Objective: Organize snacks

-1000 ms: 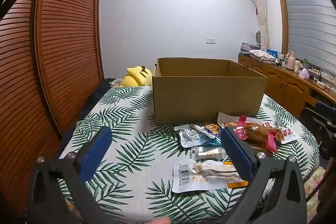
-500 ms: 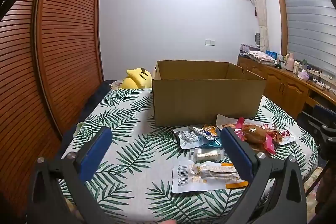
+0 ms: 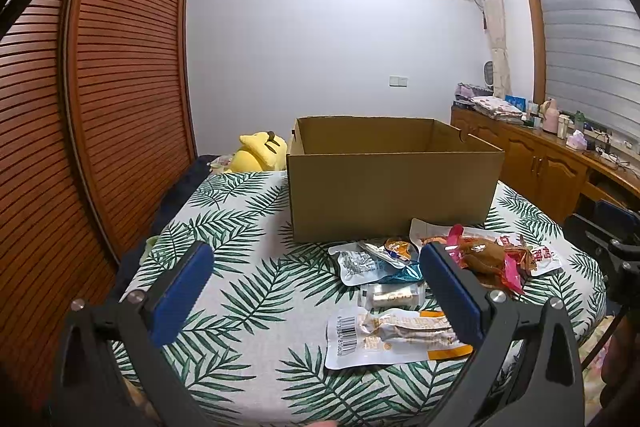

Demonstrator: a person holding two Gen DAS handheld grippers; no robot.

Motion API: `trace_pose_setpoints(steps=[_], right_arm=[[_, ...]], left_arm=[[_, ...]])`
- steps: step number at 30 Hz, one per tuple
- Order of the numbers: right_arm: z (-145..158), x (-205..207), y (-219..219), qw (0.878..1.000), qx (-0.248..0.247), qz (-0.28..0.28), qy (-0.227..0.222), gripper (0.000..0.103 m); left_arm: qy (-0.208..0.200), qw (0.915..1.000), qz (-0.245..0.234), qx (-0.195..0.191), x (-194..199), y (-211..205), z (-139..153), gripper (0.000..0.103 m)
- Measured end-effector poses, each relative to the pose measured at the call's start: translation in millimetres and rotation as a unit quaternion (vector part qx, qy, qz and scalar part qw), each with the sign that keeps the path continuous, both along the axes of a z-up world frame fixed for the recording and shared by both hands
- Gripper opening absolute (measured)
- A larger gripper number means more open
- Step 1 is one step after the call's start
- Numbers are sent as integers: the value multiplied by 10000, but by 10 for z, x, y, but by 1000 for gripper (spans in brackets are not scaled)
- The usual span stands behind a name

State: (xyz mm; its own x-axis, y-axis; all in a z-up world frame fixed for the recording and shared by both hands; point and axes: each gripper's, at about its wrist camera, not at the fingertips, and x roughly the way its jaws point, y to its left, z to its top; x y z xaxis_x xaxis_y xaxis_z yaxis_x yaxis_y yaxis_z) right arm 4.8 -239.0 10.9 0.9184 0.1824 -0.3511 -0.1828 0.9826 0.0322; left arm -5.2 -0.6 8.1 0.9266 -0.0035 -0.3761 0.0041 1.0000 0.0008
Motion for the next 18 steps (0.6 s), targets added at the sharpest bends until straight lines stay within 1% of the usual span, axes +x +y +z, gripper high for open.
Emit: trace_pose_setpoints(steps=[18], right_arm=[[2,7,-19,10000,14,3,-9,103]], left_arm=[[-30,10000,-29,7,-14,-22,41,103]])
